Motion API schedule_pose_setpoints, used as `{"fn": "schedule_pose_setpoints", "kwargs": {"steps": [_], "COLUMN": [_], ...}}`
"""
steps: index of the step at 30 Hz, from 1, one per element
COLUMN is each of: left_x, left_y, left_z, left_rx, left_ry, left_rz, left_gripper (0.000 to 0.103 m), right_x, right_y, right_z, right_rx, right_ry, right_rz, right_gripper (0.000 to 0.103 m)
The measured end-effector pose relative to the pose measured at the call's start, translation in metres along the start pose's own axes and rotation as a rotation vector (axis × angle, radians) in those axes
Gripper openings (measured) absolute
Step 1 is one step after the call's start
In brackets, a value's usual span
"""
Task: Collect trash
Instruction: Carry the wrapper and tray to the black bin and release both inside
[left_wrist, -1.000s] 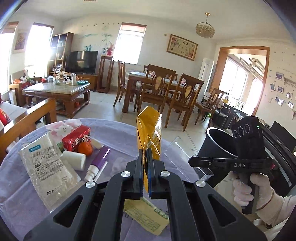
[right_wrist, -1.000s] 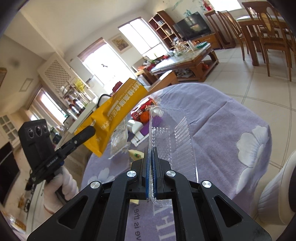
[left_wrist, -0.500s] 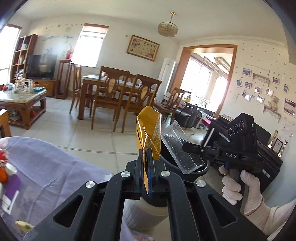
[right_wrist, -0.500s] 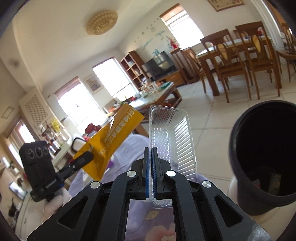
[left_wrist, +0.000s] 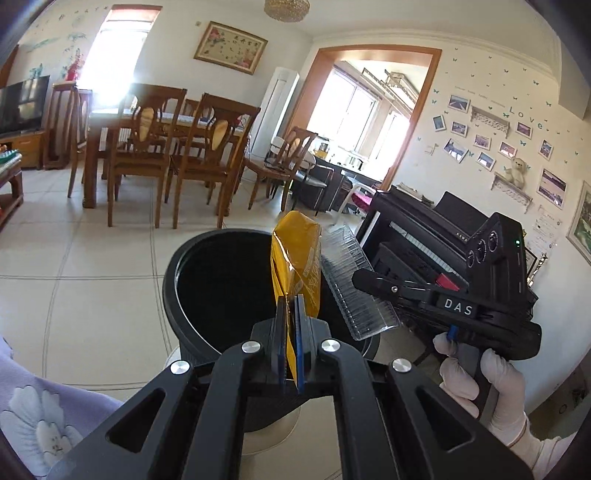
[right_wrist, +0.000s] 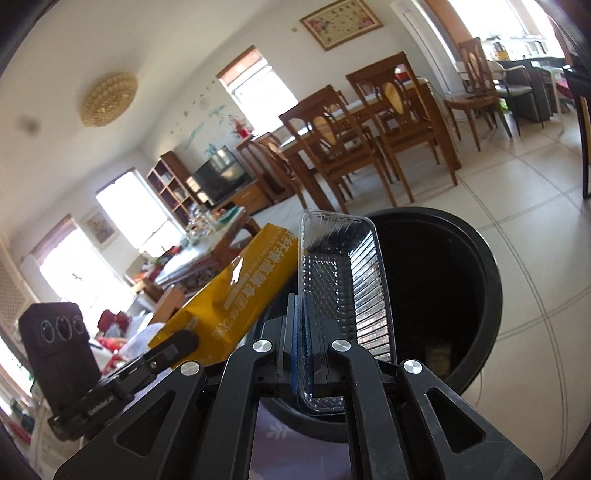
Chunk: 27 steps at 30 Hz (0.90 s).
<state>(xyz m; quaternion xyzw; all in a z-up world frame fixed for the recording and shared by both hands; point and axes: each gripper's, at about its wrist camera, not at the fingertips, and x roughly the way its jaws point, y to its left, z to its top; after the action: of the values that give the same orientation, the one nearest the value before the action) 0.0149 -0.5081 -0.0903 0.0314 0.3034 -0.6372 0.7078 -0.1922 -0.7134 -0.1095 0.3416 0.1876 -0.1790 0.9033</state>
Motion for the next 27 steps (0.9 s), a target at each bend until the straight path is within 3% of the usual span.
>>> {"fn": "schedule_pose_setpoints", "kwargs": {"steps": [8,14,15,17,18,19,20,22,24,27], "left_x": [0.039,0.037,0.036,0.034,0.032,0.032,0.029,0.024,0.018,0.002], "left_y": [0.010,0.016,0.017,0.017,0.017,0.017,0.017,0.015,0.012,0.010], "left_z": [-0.010,-0.015,-0.016,-0.017,-0.018,-0.019,-0.019,-0.020,-0.021,-0.023], "left_rx": [0.003,-0.021,-0.024,-0.026,-0.024,-0.021,-0.020,-0.014,-0.004,0.002], "left_ry": [0.125,0.163,0.169,0.184,0.188,0.185,0.177,0.165,0.152,0.126], "left_rz": [0.038,0.071,0.075,0.081,0.087,0.085,0.077,0.075,0.080,0.089], "left_gripper": [0.008,0.012,0.015,0.019,0.027,0.029,0.032,0.041,0.057,0.060], "right_x": [0.029,0.043,0.044,0.044,0.043,0.043,0.040,0.039,0.037,0.035], "right_y": [-0.029,-0.016,-0.016,-0.009,-0.008,-0.007,-0.007,-0.004,0.001,0.012], "right_z": [-0.020,-0.026,-0.026,-0.025,-0.025,-0.024,-0.025,-0.023,-0.023,-0.023], "right_rx": [0.039,0.035,0.037,0.038,0.035,0.036,0.043,0.042,0.026,-0.013], "right_ry": [0.056,0.079,0.081,0.074,0.070,0.067,0.058,0.049,0.048,0.043], "right_rz": [-0.040,-0.057,-0.062,-0.064,-0.069,-0.076,-0.077,-0.082,-0.085,-0.086], "right_gripper": [0.004,0.007,0.009,0.025,0.030,0.048,0.059,0.059,0.059,0.059]}}
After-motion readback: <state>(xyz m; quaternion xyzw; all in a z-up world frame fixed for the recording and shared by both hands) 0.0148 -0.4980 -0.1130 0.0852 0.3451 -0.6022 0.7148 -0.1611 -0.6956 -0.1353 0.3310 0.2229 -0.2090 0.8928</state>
